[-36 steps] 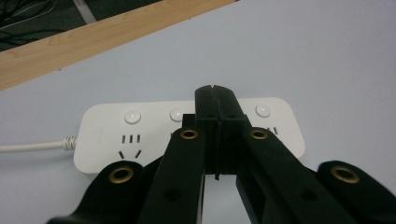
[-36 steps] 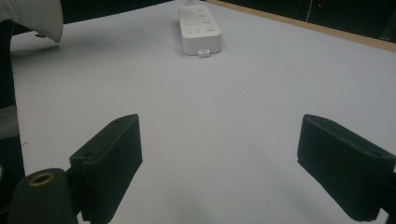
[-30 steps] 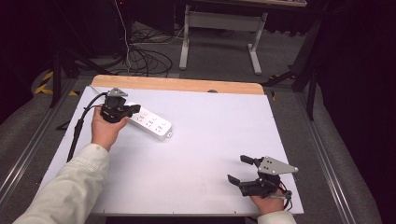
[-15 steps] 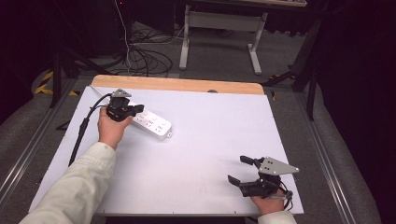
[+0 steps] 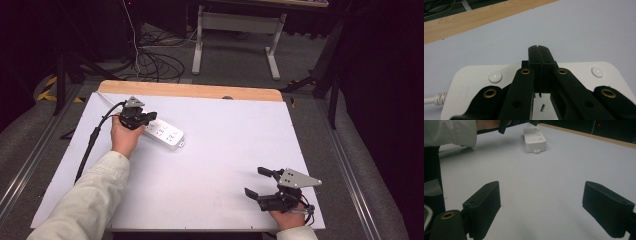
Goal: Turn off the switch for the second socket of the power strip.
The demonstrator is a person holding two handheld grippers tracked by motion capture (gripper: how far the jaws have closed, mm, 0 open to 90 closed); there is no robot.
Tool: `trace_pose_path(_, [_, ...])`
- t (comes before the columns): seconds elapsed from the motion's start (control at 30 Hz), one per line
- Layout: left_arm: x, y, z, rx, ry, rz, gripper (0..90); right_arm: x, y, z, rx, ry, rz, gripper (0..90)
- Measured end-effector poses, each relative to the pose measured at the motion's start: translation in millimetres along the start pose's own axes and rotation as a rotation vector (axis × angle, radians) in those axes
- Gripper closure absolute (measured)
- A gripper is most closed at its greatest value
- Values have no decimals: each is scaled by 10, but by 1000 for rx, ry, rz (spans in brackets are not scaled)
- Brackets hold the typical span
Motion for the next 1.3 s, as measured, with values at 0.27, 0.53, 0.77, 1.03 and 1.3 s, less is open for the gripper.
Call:
trace_pose_path(0.27, [-32, -23, 61, 13, -25, -6, 898, 2, -2, -4, 4, 8, 0, 152])
trace_pose_path(0.53, [-68, -20, 115, 30, -42, 14, 898, 1, -1, -2, 5, 5, 2, 152])
trace_pose_path(0.77, [-69, -9, 133, 34, -38, 15, 898, 0, 0, -3, 3, 4, 1, 152])
trace_pose_path(1.03, [-74, -15, 138, 42, -41, 27, 898, -1, -1, -3, 5, 4, 0, 152])
trace_pose_path(1.3, [-81, -15, 154, 41, -41, 36, 899, -1, -2, -3, 7, 4, -1, 152])
Point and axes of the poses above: each handheld gripper's, and its own axes: z roughly forward along the jaws, x roughly out of its top, y roughly to its right, the point moved 3 cm from there along z, roughly forward along the jaws, and after that the axes turned 8 degrees about -y, right-handed, at the moved point
